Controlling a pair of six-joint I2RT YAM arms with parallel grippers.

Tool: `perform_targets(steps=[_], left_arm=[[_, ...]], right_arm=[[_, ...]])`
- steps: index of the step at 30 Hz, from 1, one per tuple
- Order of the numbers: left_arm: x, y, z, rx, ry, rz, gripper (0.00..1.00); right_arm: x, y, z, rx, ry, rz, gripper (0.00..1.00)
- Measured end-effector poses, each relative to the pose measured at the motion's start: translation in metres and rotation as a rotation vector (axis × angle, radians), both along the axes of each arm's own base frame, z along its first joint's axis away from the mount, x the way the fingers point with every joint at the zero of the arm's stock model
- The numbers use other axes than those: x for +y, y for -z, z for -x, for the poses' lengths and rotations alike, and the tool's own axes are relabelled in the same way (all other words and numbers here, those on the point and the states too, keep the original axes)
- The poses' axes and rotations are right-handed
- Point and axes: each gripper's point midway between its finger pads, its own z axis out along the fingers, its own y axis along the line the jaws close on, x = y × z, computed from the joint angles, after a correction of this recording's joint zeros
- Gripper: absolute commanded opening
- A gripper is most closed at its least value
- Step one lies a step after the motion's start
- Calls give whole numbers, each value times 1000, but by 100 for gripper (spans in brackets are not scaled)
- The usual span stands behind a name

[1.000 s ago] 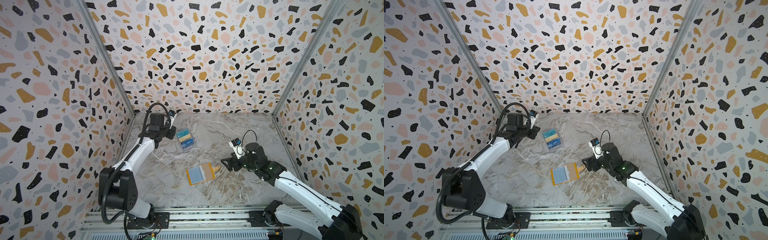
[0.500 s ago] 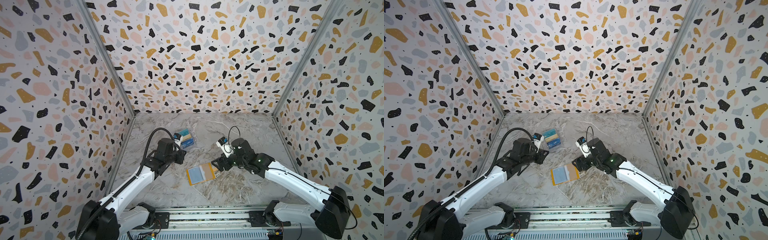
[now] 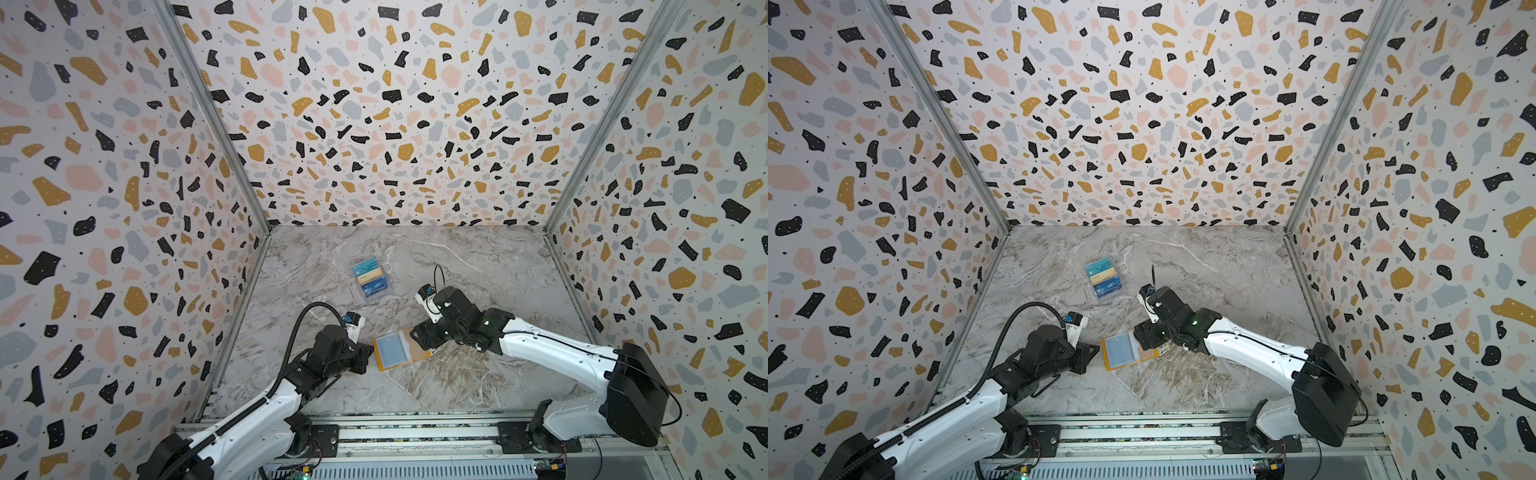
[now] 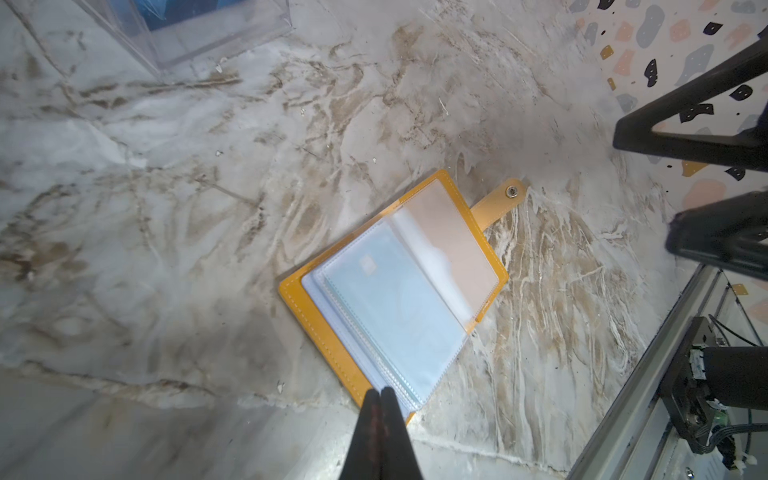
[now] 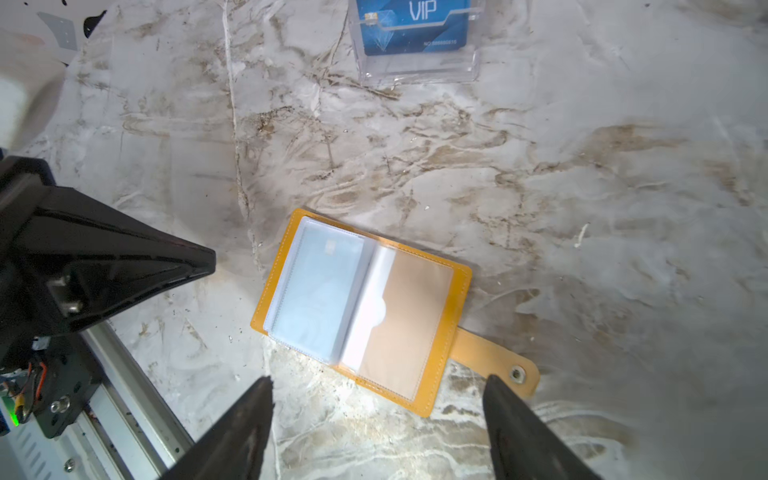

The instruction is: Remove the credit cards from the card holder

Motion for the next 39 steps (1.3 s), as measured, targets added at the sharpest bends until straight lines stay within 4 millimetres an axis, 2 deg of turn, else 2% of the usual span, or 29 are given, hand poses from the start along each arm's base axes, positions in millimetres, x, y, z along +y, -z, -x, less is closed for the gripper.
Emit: perform_targets(steps=[5, 12, 22, 39], left_arm=[[-5, 4, 1, 3, 16, 32, 0], [-6, 22, 6, 37, 27, 38, 0], [-12, 25, 4, 33, 48, 52, 0], [-9, 46, 10, 75, 52, 22, 0]], right_arm=[[16, 11, 3, 15, -19, 2, 79], [33, 26, 7, 32, -41, 10, 76], [49, 43, 14, 53, -72, 17, 69], [65, 72, 24, 83, -103, 40, 66]])
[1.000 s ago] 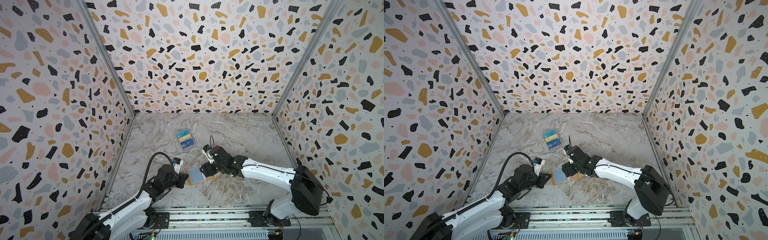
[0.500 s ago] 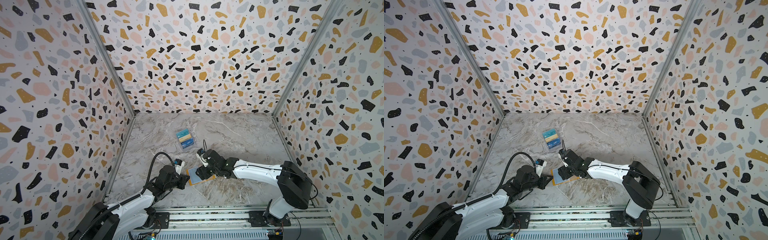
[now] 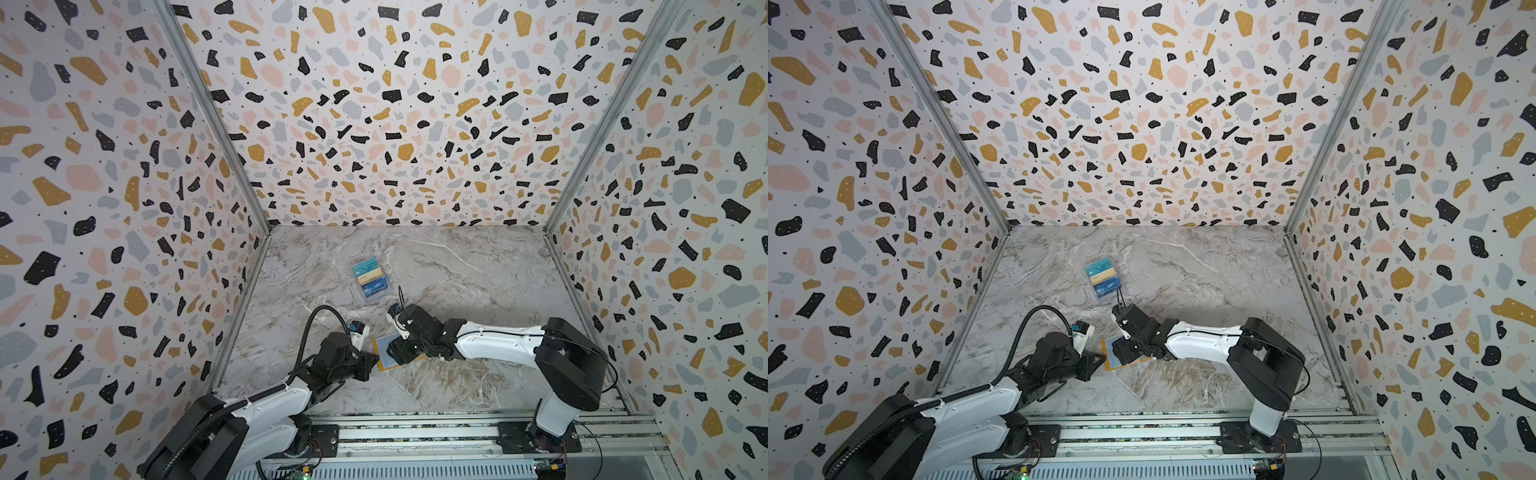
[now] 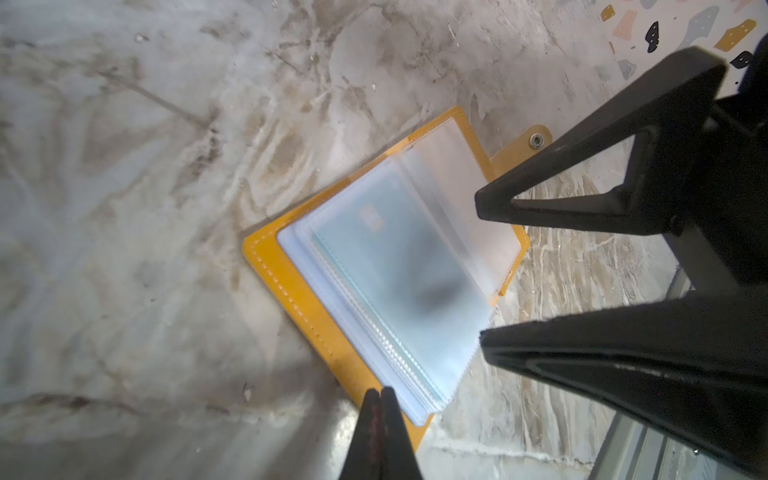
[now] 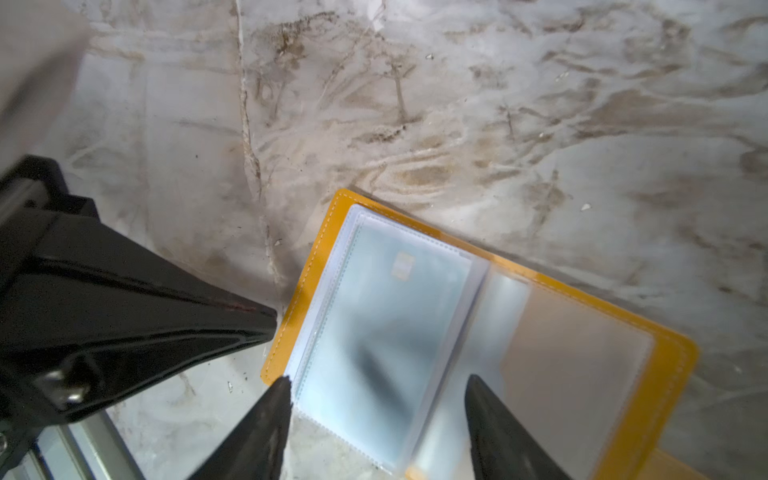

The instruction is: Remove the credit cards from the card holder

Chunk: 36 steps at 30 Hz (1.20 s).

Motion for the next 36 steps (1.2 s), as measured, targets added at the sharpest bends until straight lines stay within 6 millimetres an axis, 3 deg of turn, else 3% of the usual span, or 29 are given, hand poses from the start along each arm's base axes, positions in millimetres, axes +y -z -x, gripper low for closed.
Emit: perform_targets(steps=[13, 28, 36], left_arm=[[-3, 1, -2, -7, 6, 11, 0], [-6, 9, -1, 20, 16, 10, 0], [-7, 10, -3, 25, 16, 8, 0]], right_arm=[[5, 16, 2, 7, 2, 21, 64], [14, 16, -2, -29, 5, 39, 68], [16, 21, -7, -52, 20, 79, 61]])
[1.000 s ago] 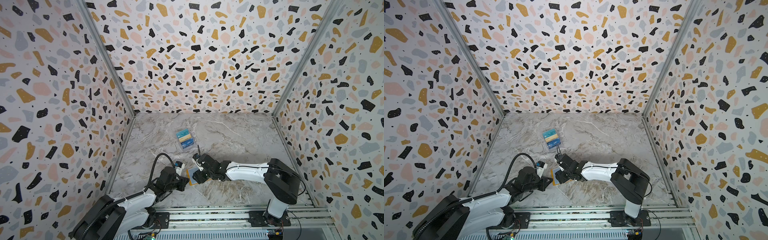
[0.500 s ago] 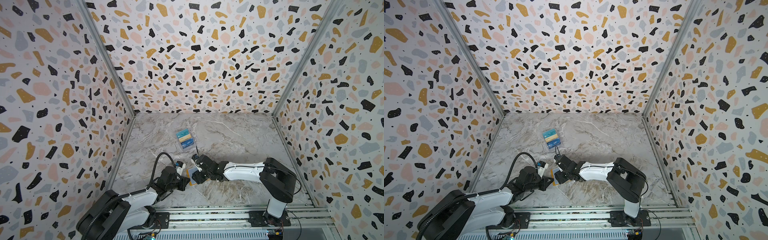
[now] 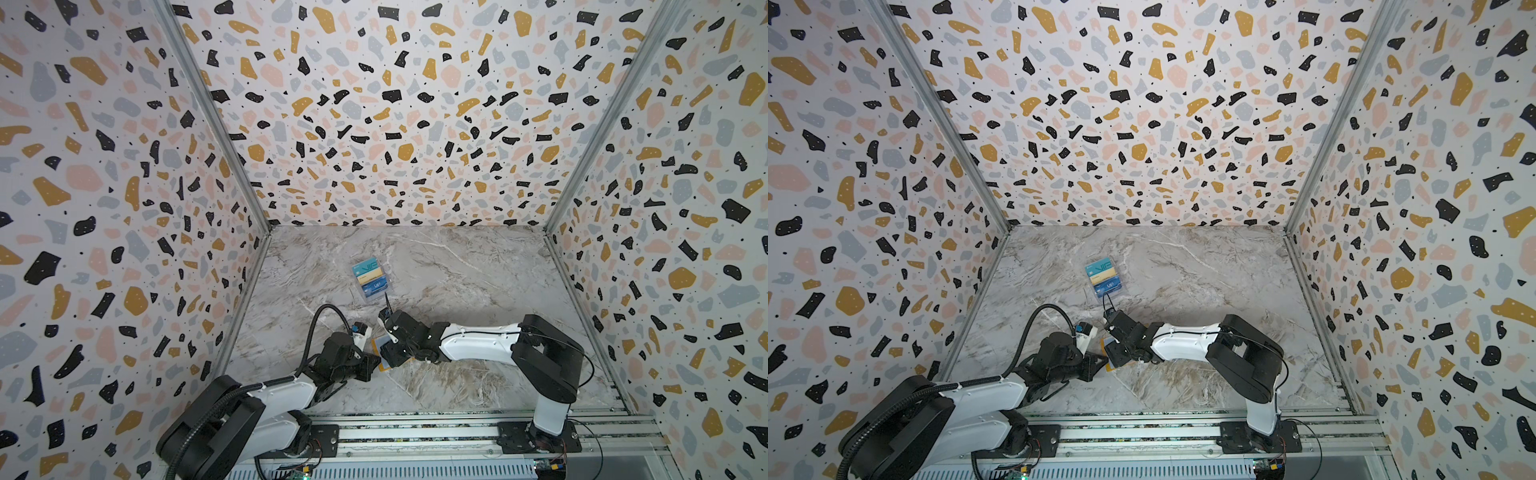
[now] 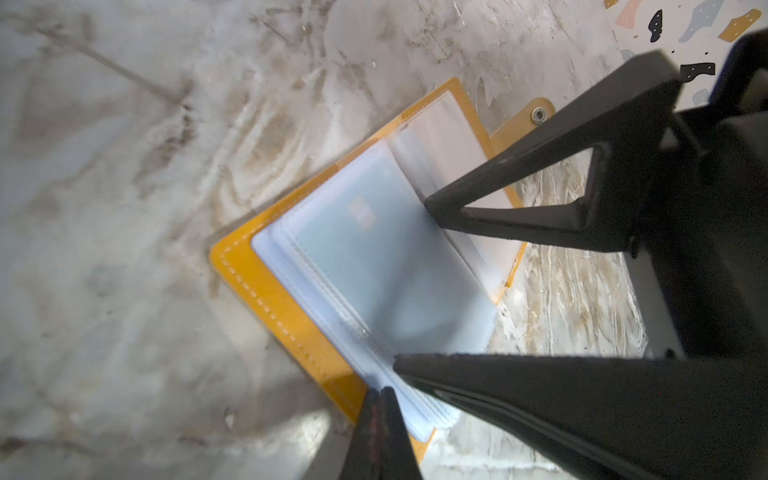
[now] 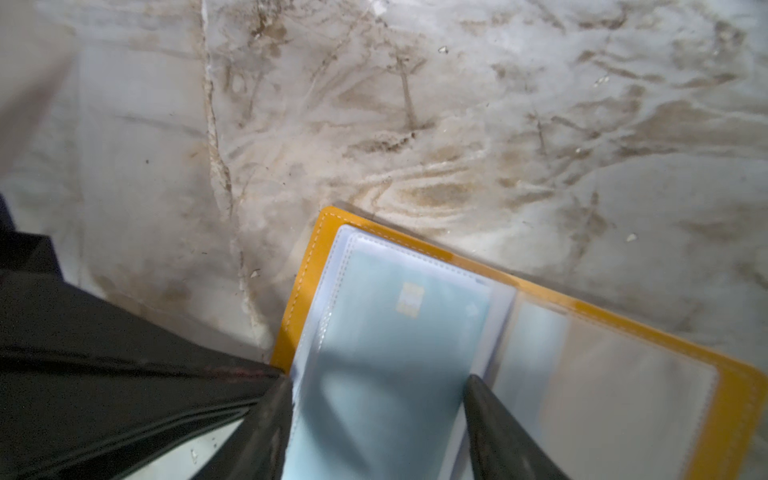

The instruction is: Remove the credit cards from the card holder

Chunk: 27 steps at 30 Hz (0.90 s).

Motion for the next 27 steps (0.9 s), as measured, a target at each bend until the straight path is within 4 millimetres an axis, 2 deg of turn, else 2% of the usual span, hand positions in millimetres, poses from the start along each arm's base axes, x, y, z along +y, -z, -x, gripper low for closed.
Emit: perform_targets(steps=[14, 27], left_arm=[[-1, 0, -3, 8, -6, -2, 0], [-1, 0, -4, 6, -12, -6, 0]], right_arm=[[-6, 2, -8, -40, 39, 31, 49], [-16, 1, -15, -79, 94, 69, 44]])
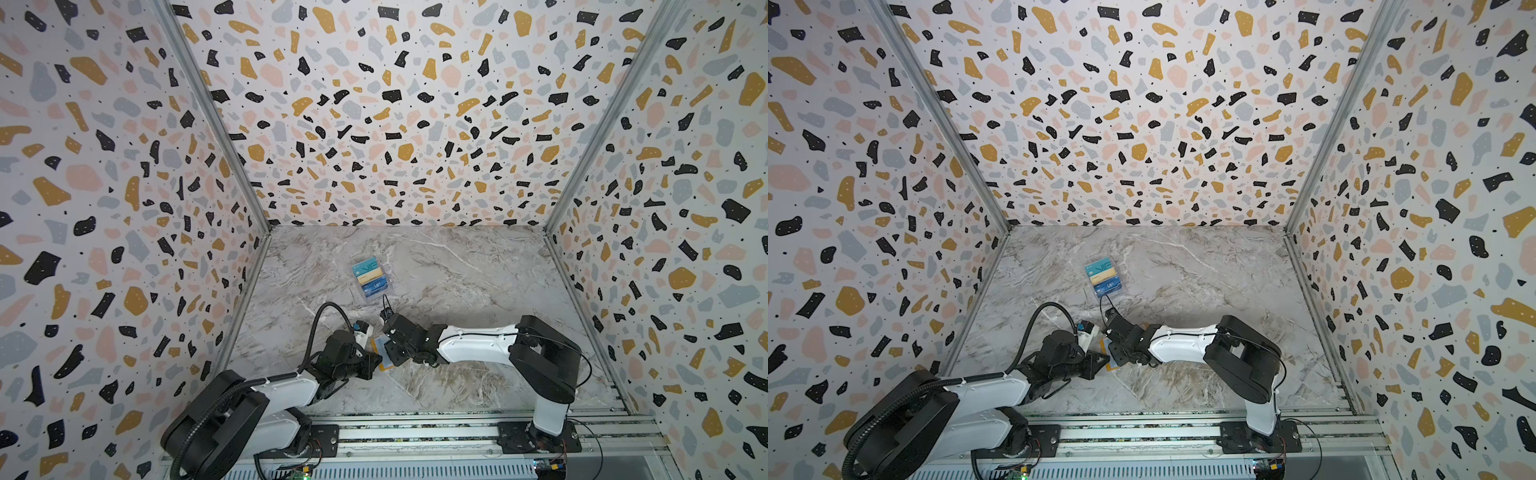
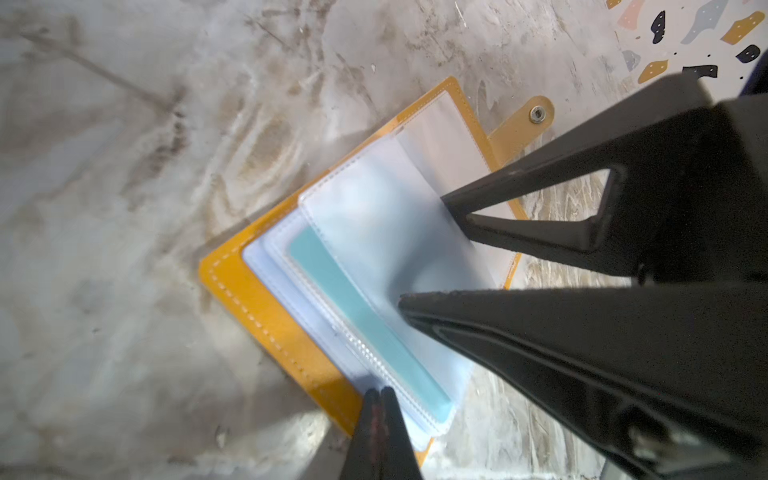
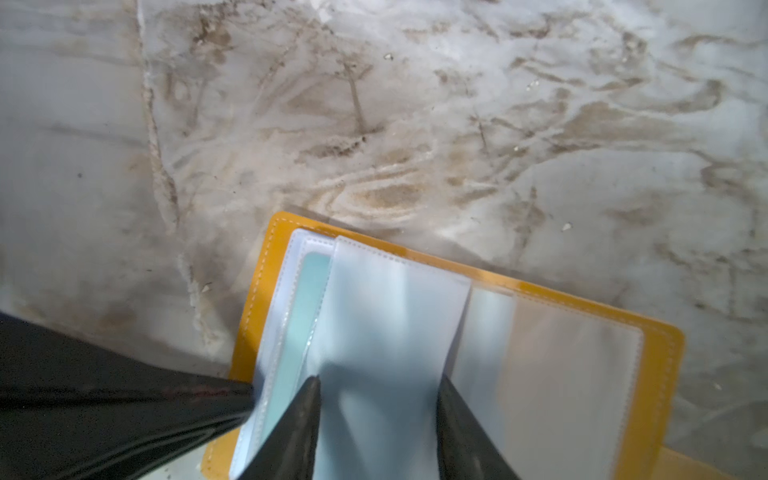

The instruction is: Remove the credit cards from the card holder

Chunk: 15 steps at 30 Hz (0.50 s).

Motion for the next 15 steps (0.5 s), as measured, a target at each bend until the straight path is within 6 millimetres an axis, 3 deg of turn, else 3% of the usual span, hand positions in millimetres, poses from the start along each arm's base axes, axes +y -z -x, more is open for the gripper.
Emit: perform_targets(steps=[15], left_arm=[[0, 0, -1, 2, -8, -1, 0]], right_arm=[[-25, -3, -10, -8, 75, 62, 41]])
